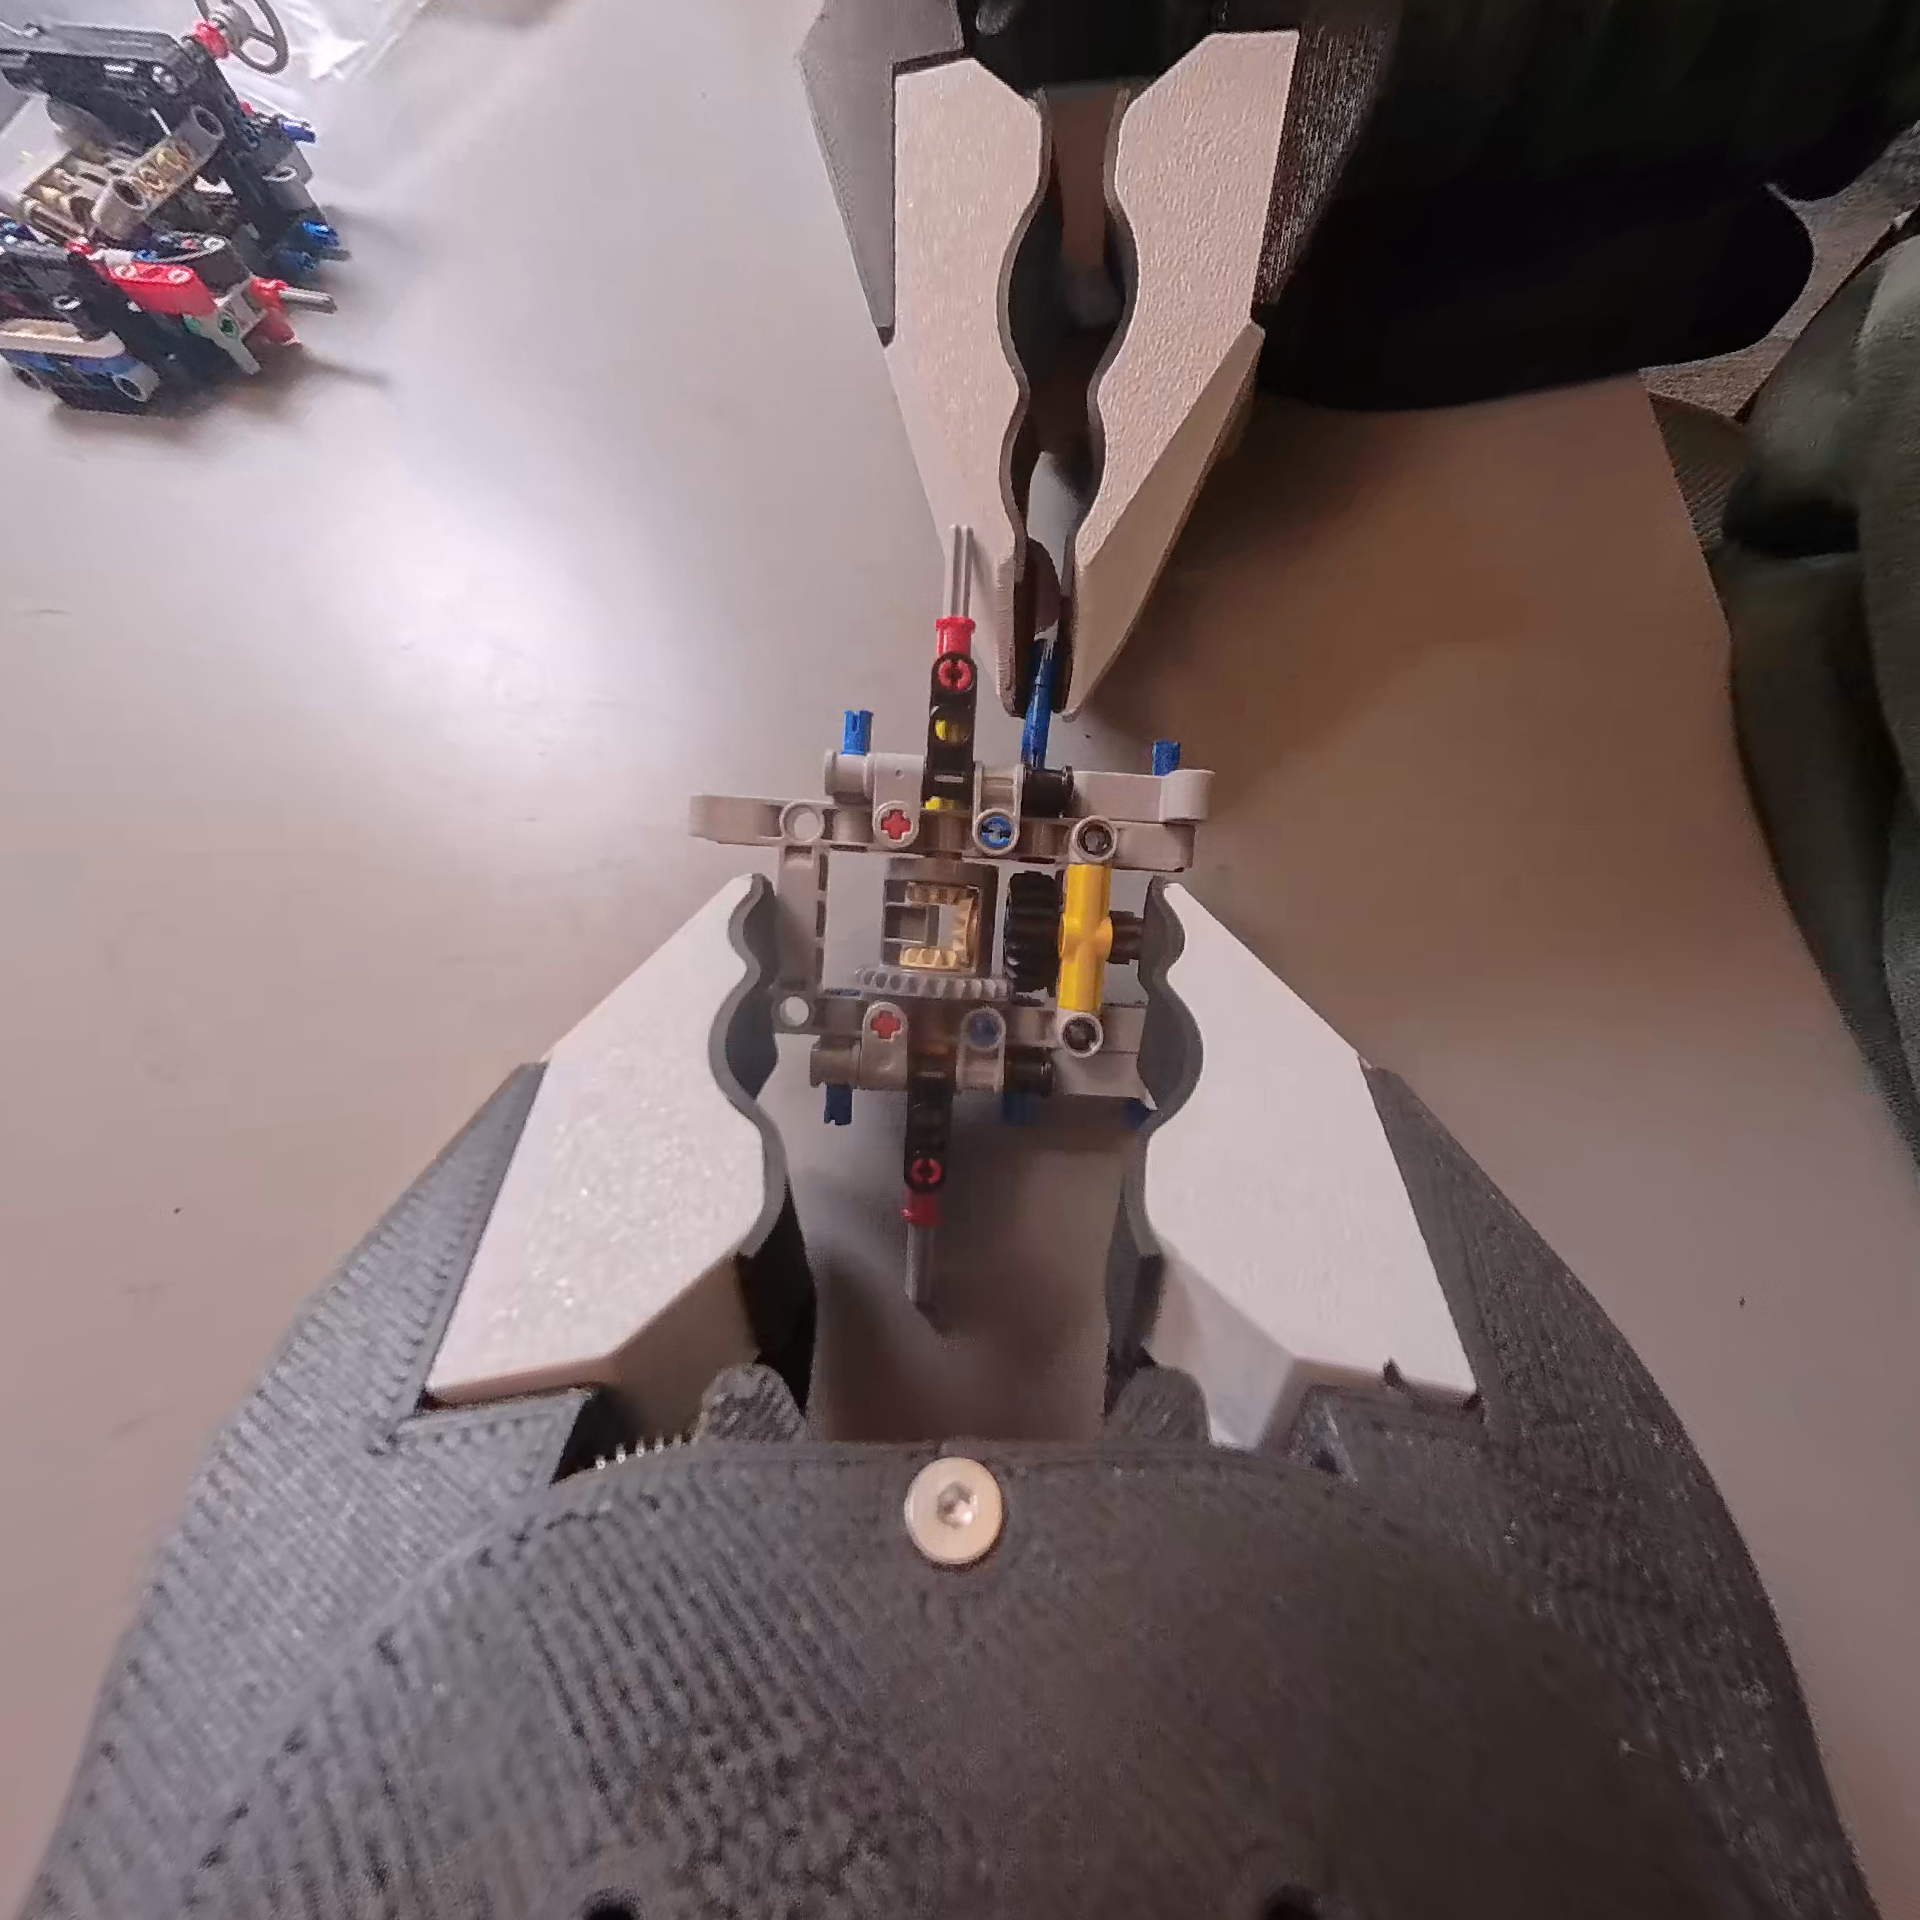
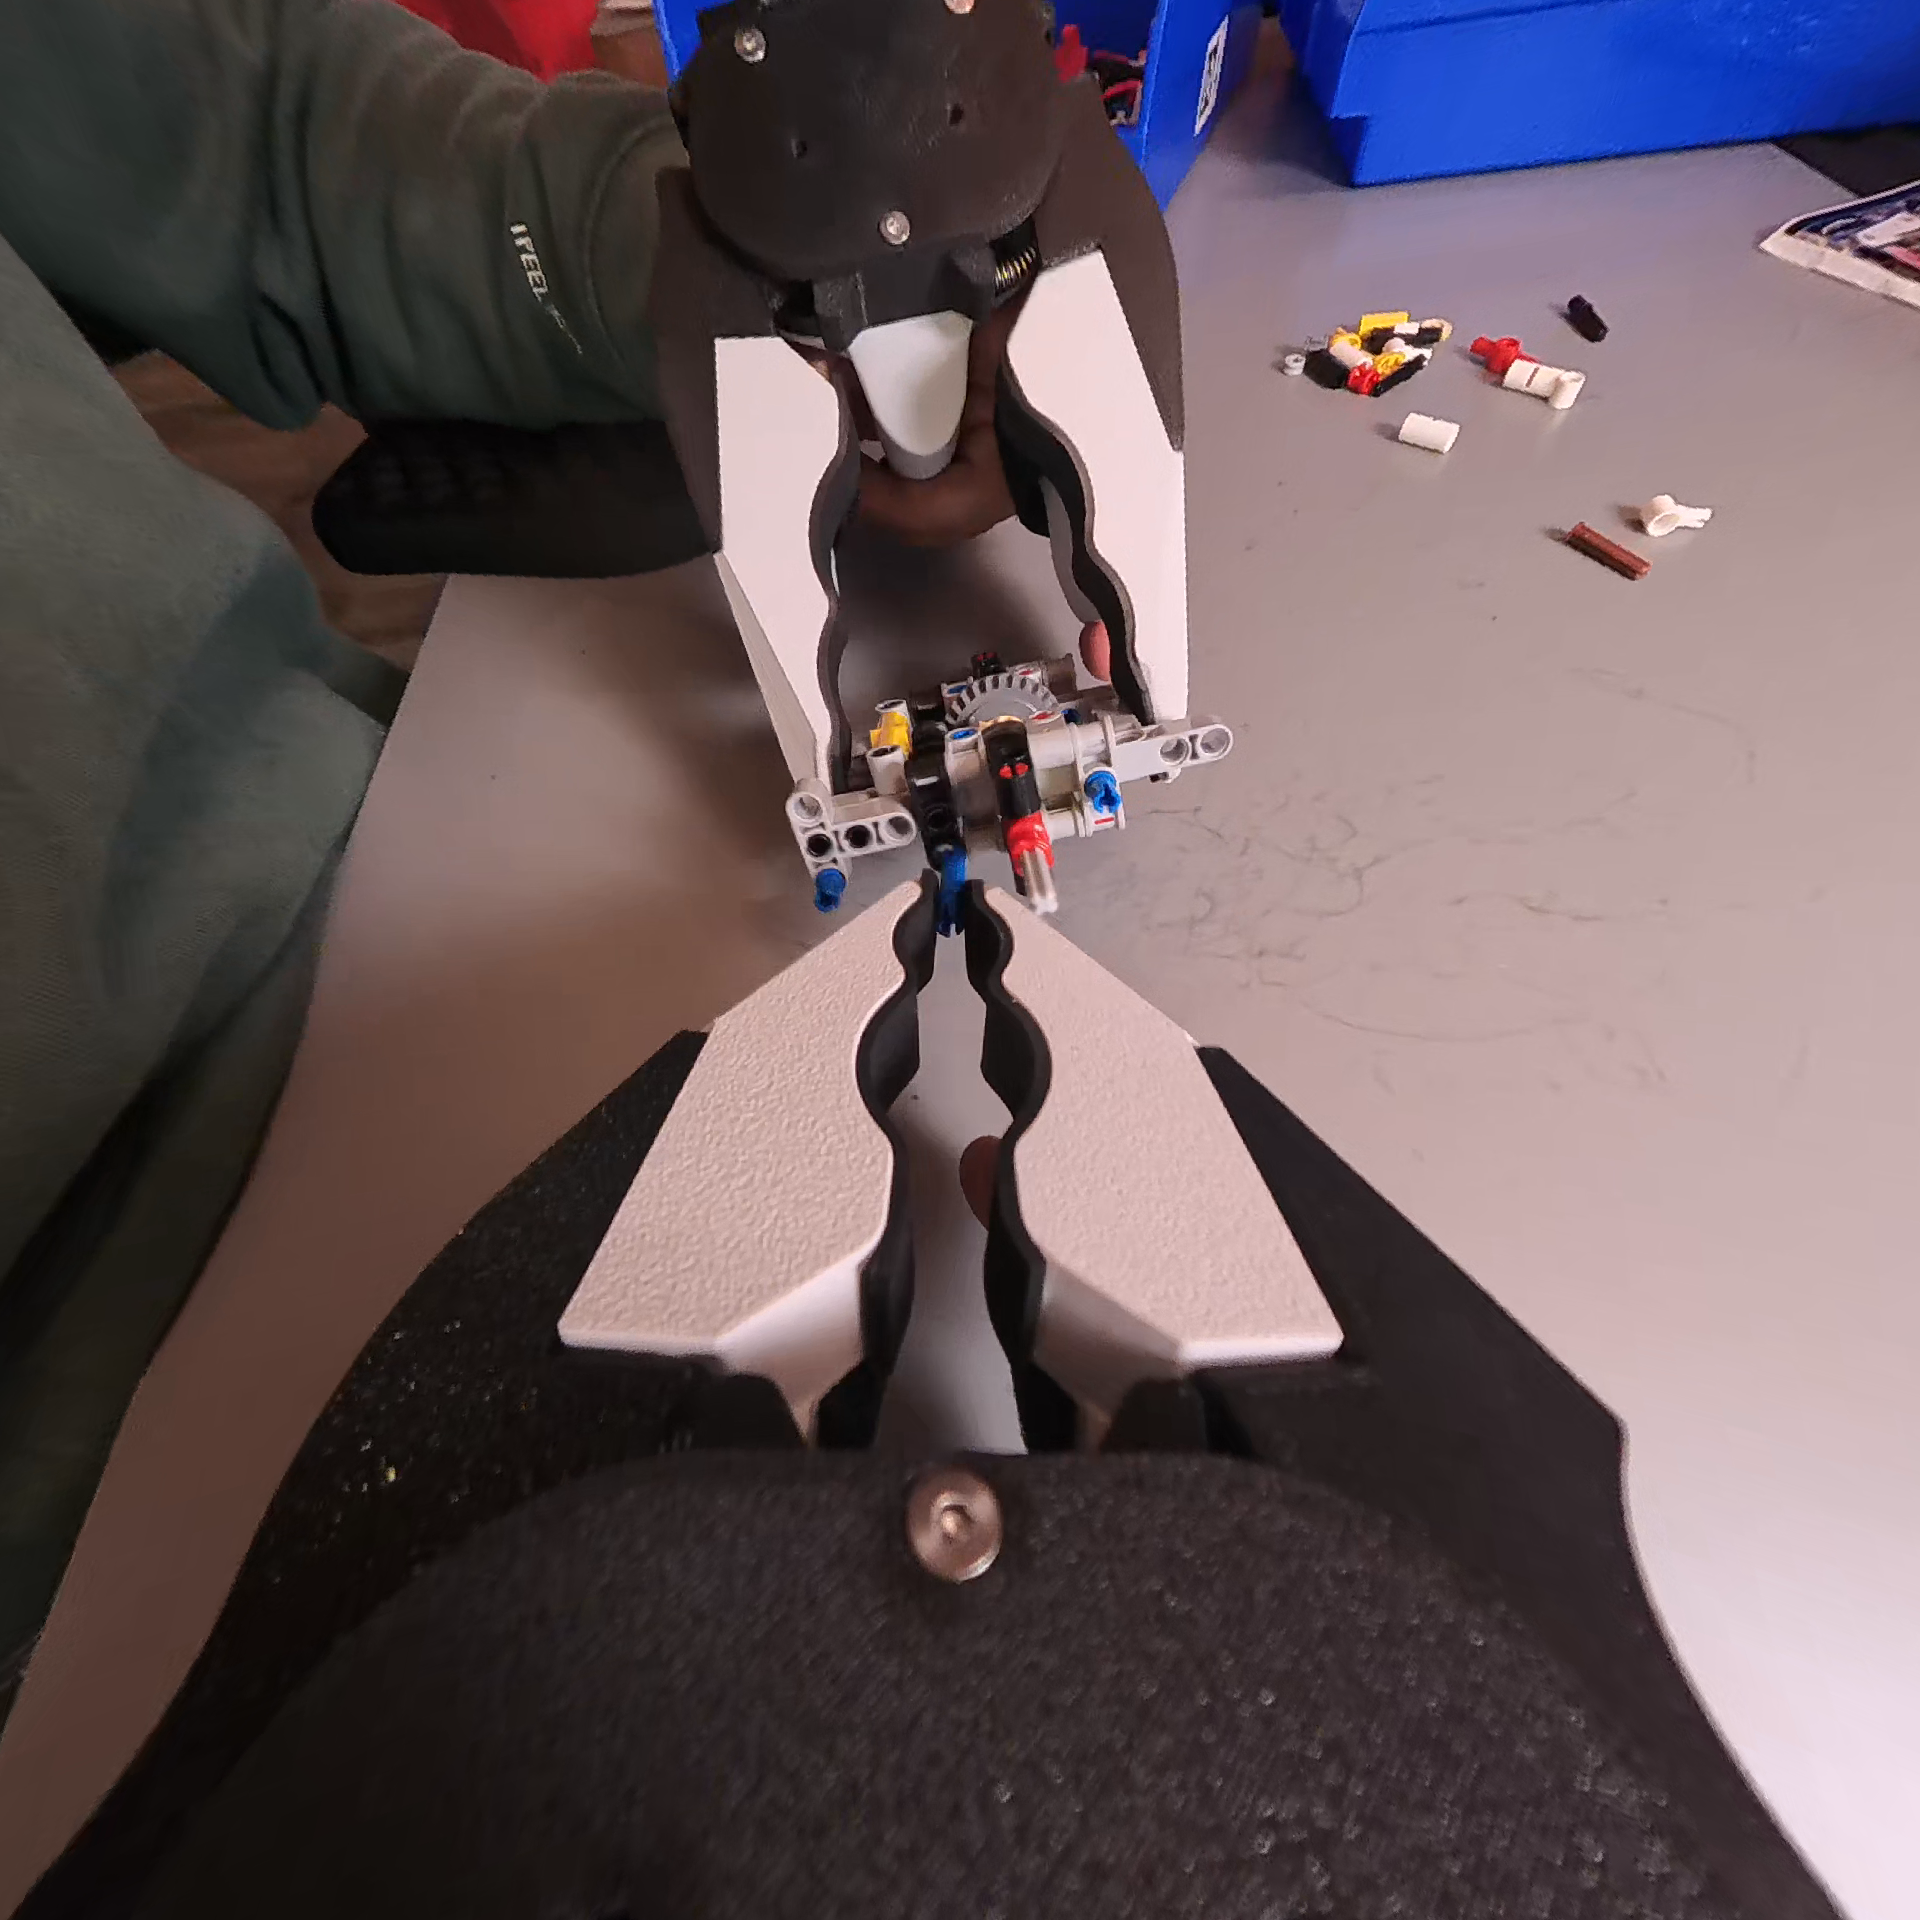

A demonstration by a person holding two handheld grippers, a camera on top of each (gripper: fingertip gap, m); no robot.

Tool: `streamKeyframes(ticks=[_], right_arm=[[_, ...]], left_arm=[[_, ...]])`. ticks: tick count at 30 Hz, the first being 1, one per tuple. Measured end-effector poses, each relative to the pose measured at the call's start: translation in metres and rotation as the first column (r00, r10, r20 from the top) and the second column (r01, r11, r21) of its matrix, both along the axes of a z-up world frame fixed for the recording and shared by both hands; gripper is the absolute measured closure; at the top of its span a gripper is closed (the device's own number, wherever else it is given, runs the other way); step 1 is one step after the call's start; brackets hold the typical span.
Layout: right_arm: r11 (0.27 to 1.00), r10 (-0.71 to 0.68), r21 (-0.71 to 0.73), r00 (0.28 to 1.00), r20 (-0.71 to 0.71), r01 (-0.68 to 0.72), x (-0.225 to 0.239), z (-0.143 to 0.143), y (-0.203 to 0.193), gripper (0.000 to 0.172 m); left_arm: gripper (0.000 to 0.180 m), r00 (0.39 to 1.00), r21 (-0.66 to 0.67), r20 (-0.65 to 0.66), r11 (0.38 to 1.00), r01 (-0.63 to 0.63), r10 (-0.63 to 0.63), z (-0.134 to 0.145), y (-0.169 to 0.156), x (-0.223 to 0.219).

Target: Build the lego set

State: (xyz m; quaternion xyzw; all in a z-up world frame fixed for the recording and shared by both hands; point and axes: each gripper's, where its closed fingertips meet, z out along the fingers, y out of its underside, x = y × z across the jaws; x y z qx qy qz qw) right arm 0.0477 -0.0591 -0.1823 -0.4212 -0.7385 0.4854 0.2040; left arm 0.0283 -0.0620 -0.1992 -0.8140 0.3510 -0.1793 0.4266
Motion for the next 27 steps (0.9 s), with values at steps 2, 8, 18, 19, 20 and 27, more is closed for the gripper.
streamKeyframes(ticks=[2,8,18,19,20,27], right_arm=[[1.0,-0.002,0.008,1.0,0.002,0.002,0.0,-0.001,0.001,0.168],[1.0,0.01,0.011,1.0,0.013,-0.01,0.002,-0.003,-0.001,0.168],[0.994,0.007,-0.105,1.0,0.019,-0.005,0.006,0.005,-0.001,0.169],[0.993,0.004,-0.116,1.0,0.019,-0.002,0.006,0.006,-0.002,0.169],[0.992,-0.001,-0.122,1.0,0.019,0.003,0.006,0.007,-0.002,0.169],[0.982,-0.027,-0.186,1.0,0.015,0.03,0.004,0.013,-0.004,0.169]], left_arm=[[0.111,1.0,0.0,0.007,1.0,-0.004,0.004,0.001,0.0,0.0],[0.111,1.0,-0.002,0.025,1.0,-0.013,0.013,-0.001,0.001,0.003],[0.111,0.989,0.024,0.145,1.0,-0.019,0.016,0.011,0.001,0.008],[0.111,0.988,0.03,0.155,0.999,-0.022,0.017,0.013,0.0,0.008],[0.111,0.985,0.035,0.17,0.999,-0.024,0.018,0.015,0.0,0.008],[0.112,0.974,0.034,0.225,0.999,-0.029,0.02,0.02,-0.003,0.008]])
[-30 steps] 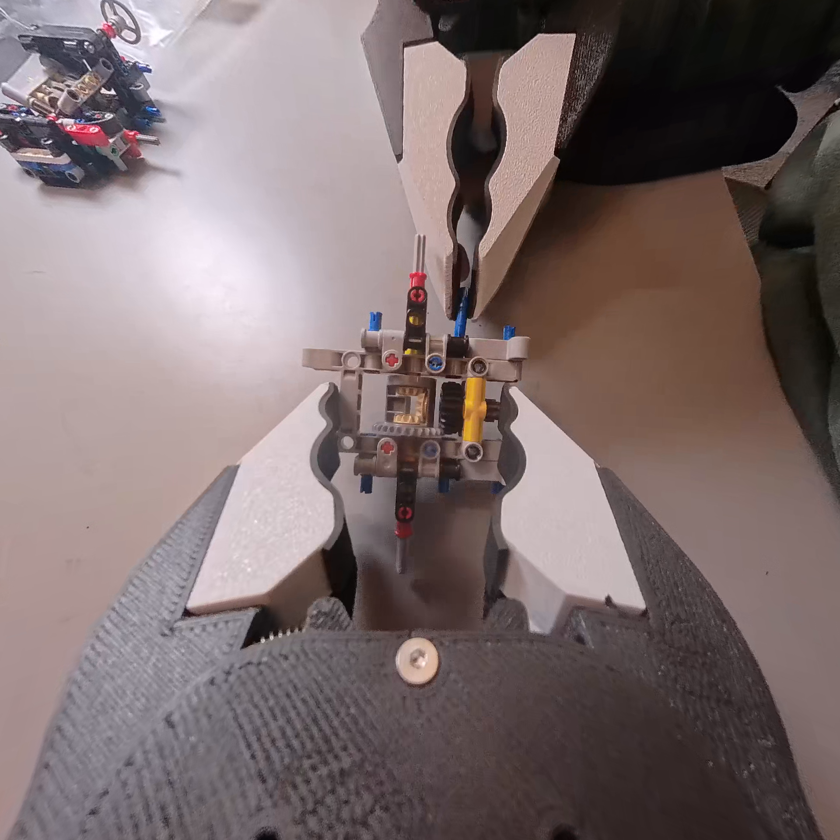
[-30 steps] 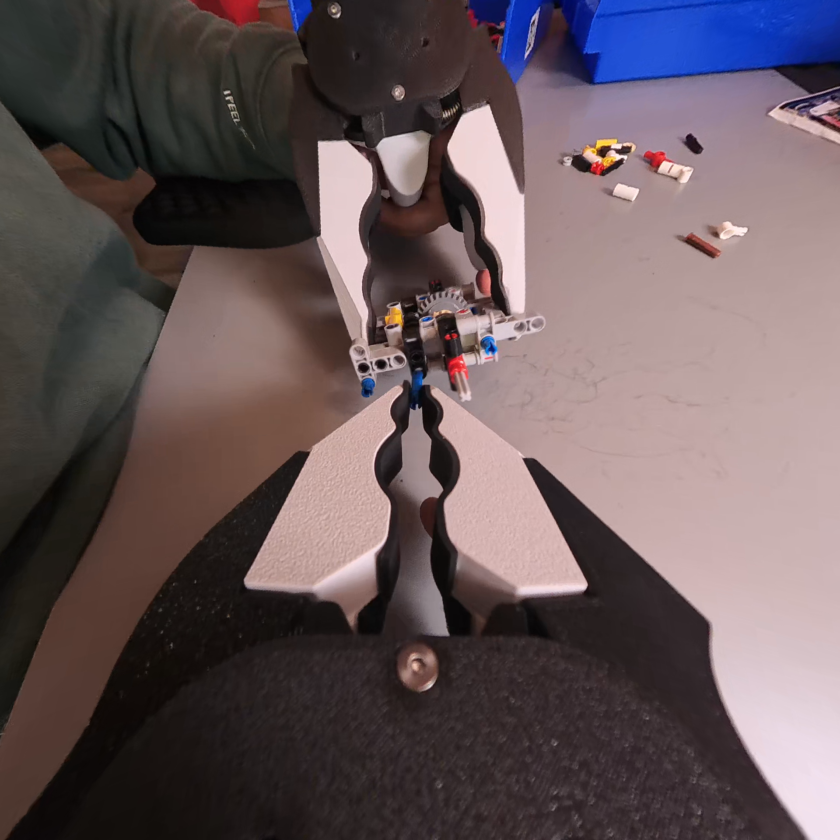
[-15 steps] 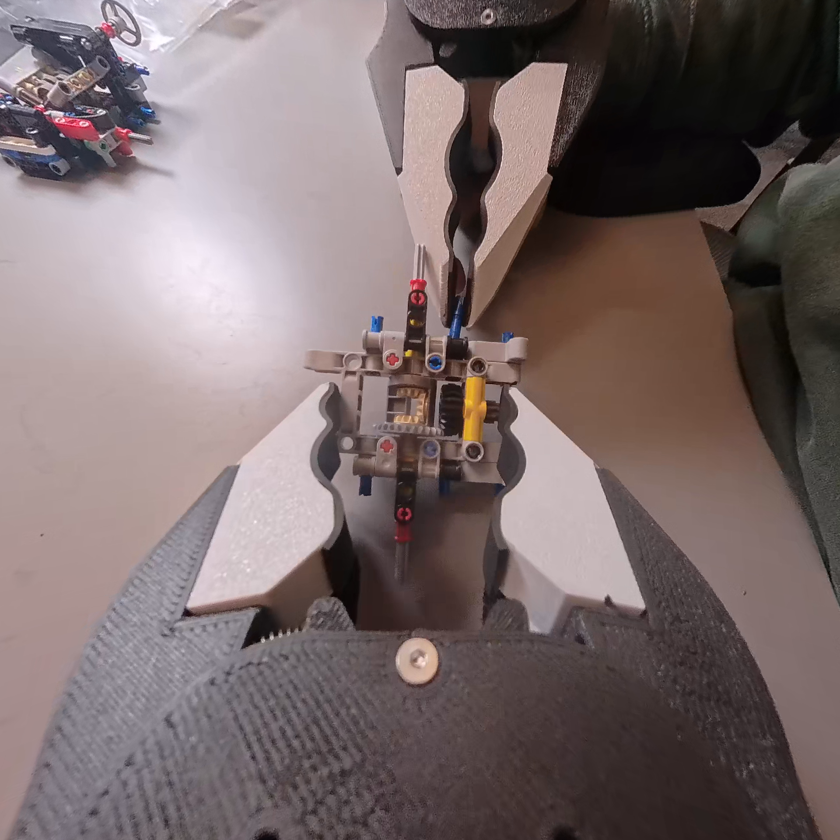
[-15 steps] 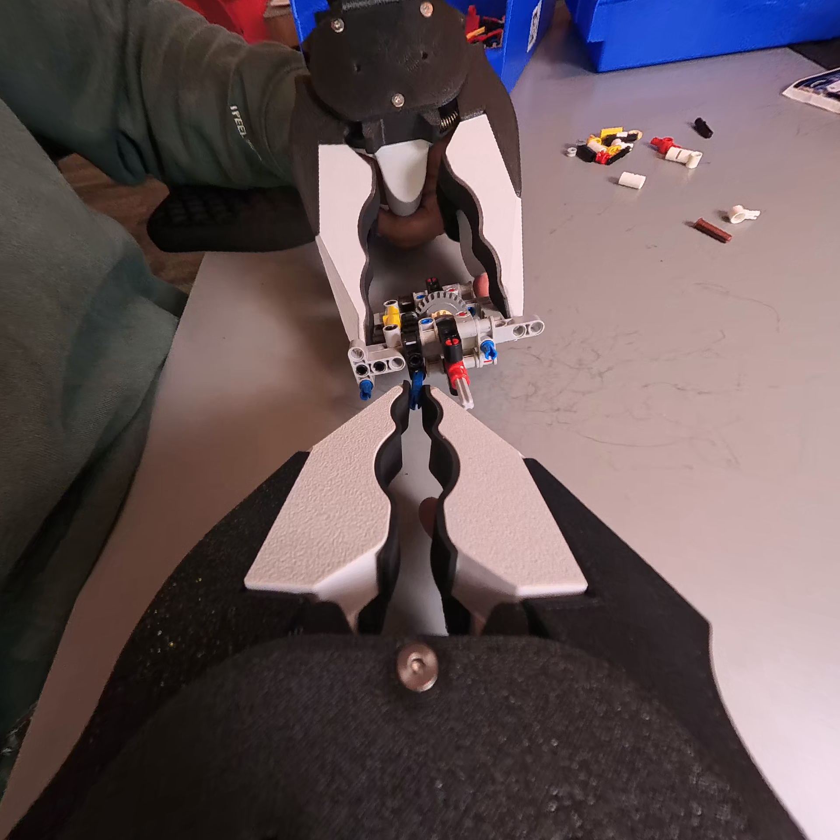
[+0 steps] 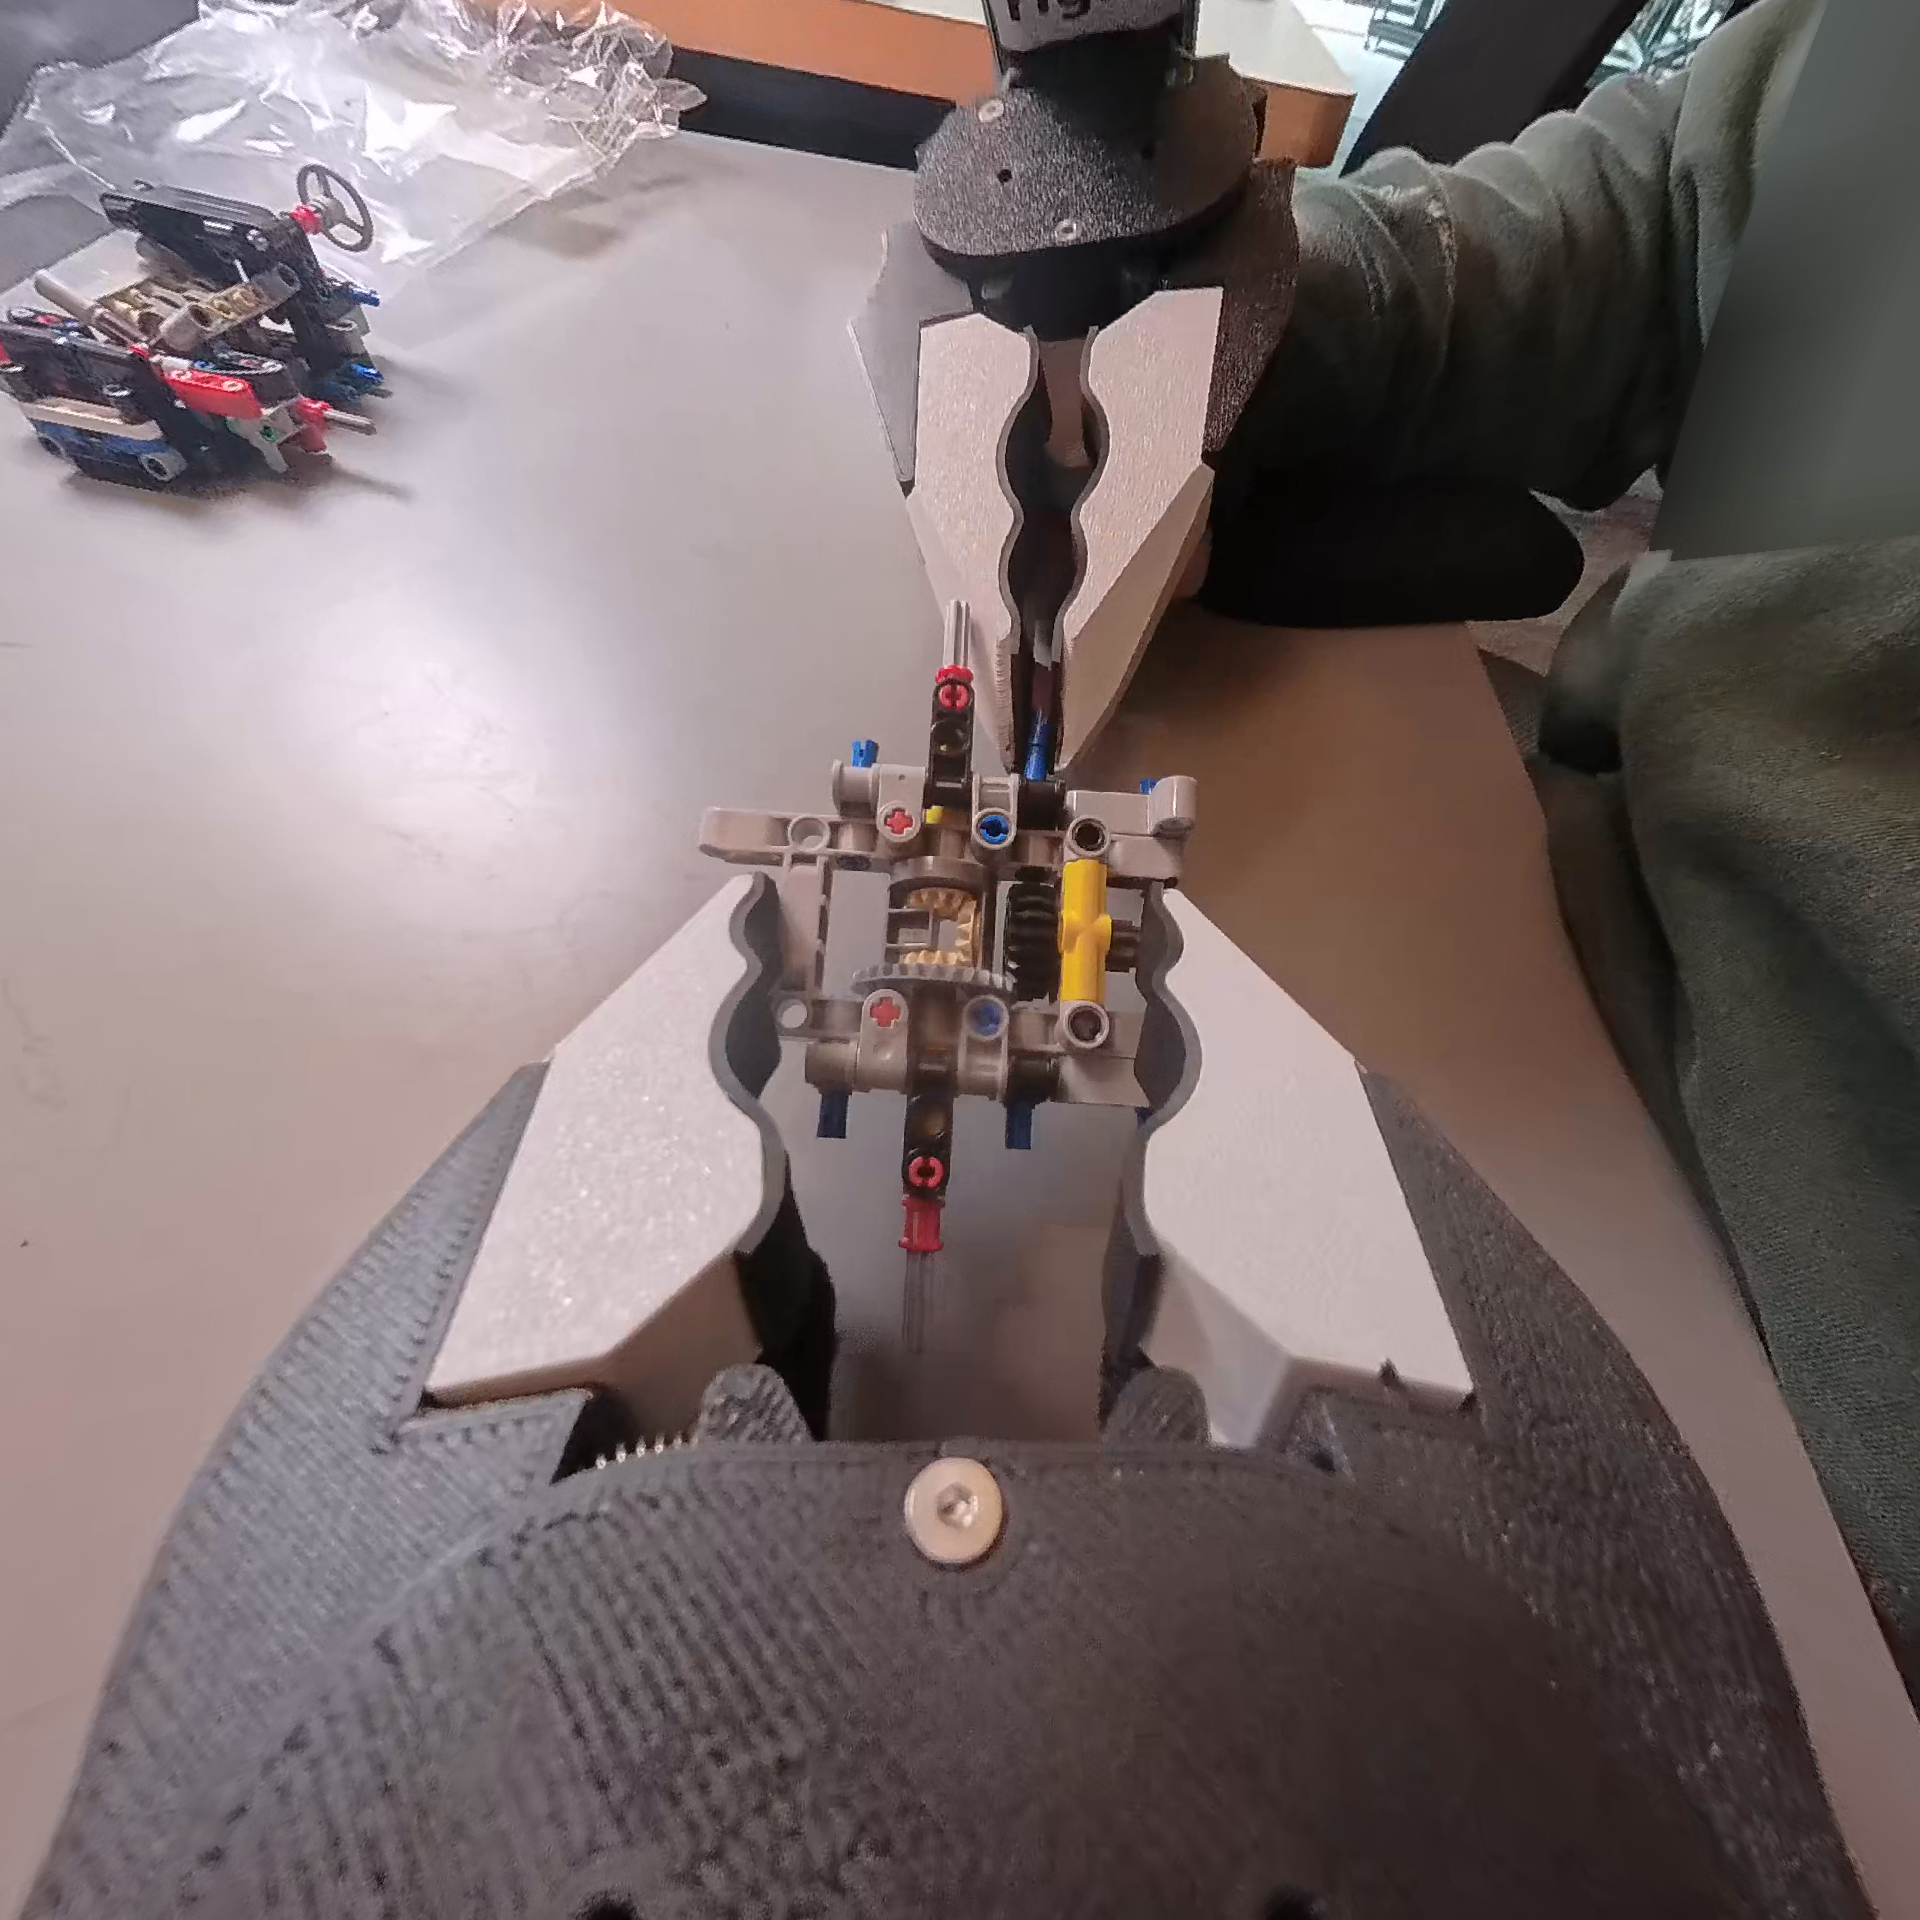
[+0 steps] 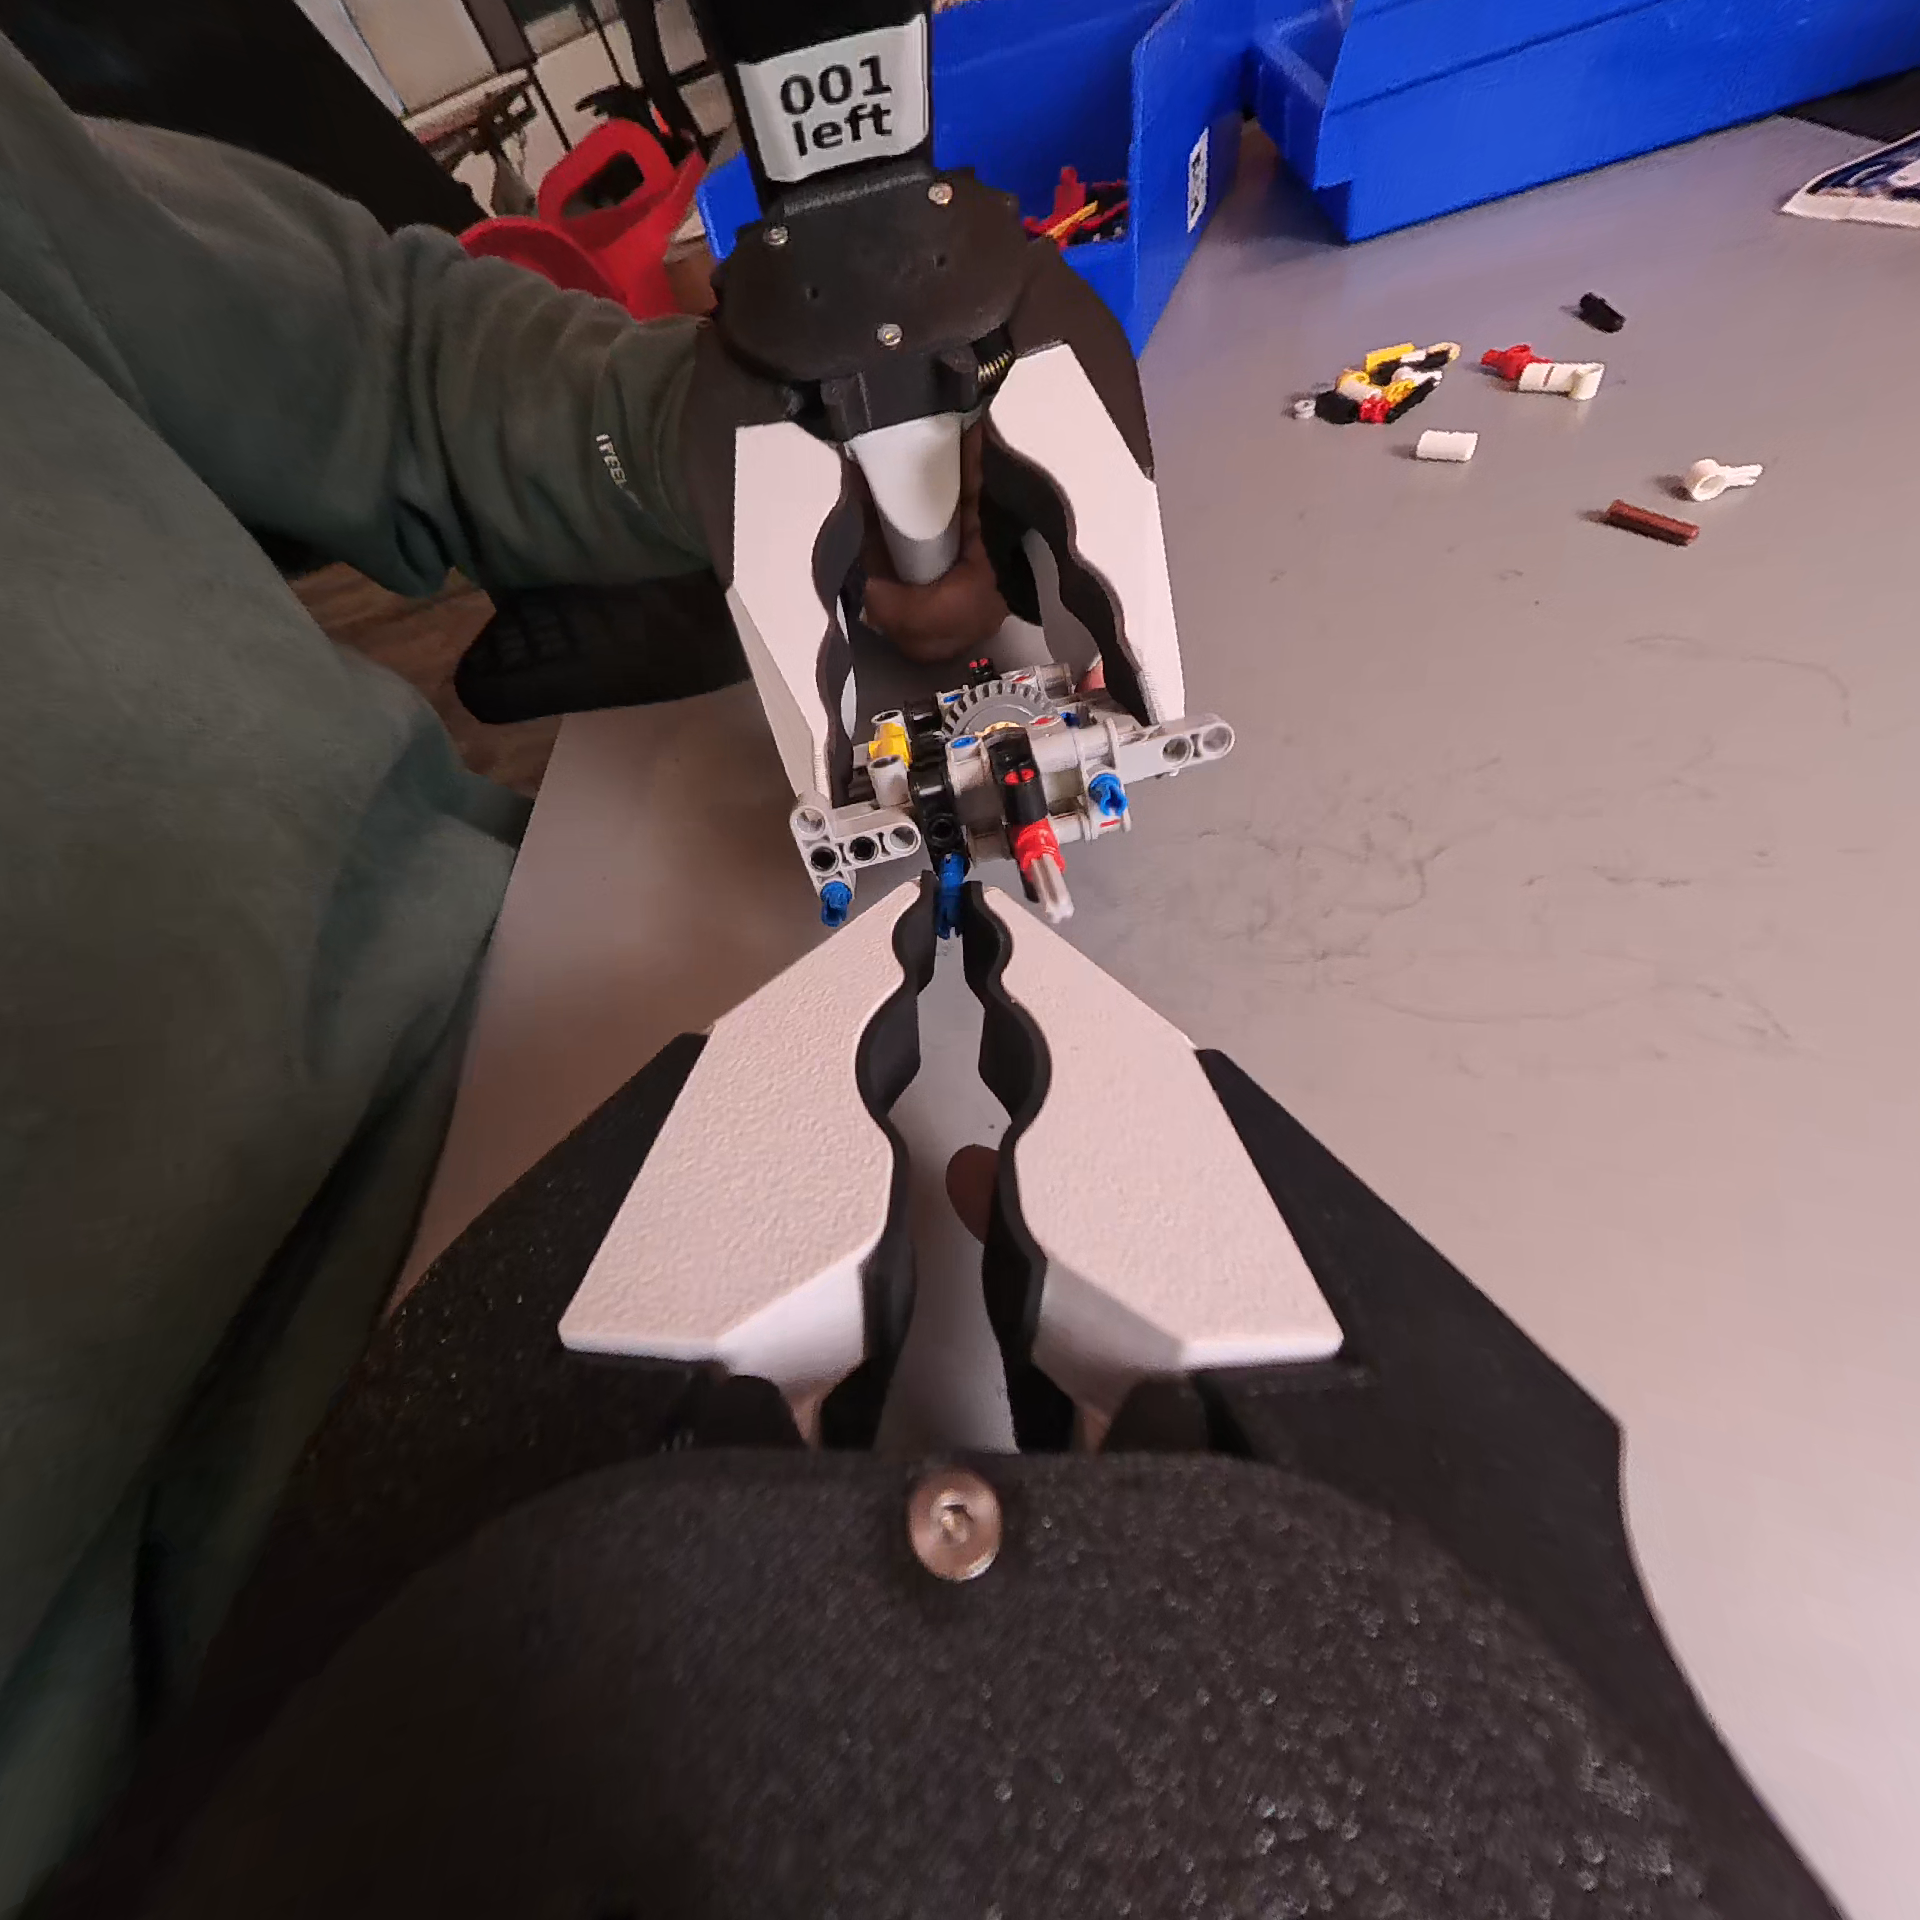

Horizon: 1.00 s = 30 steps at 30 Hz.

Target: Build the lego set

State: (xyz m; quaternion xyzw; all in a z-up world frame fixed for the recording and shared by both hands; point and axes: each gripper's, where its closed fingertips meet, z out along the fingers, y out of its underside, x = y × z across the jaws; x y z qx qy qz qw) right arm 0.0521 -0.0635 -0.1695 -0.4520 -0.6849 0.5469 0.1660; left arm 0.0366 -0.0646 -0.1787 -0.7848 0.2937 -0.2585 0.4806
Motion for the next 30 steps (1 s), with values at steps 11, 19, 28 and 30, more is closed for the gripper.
streamKeyframes(ticks=[11,19,28,30], right_arm=[[0.998,-0.037,0.046,0.999,-0.038,0.039,-0.006,0.0,-0.001,0.169],[0.998,0.008,0.056,0.999,-0.032,-0.007,-0.003,0.001,0.0,0.159],[0.879,0.027,0.454,0.934,-0.357,0.148,-0.006,0.019,0.011,0.15],[0.868,0.023,0.466,0.923,-0.383,0.173,-0.009,0.023,0.01,0.15]], left_arm=[[0.112,1.0,-0.017,0.02,1.0,-0.007,0.008,0.001,0.005,0.001],[0.111,1.0,-0.01,-0.012,1.0,0.002,-0.003,-0.001,0.006,-0.001],[0.111,0.98,-0.108,0.18,0.992,-0.069,0.087,0.01,0.014,-0.015],[0.111,0.976,-0.117,0.2,0.991,-0.066,0.089,0.012,0.014,-0.013]])
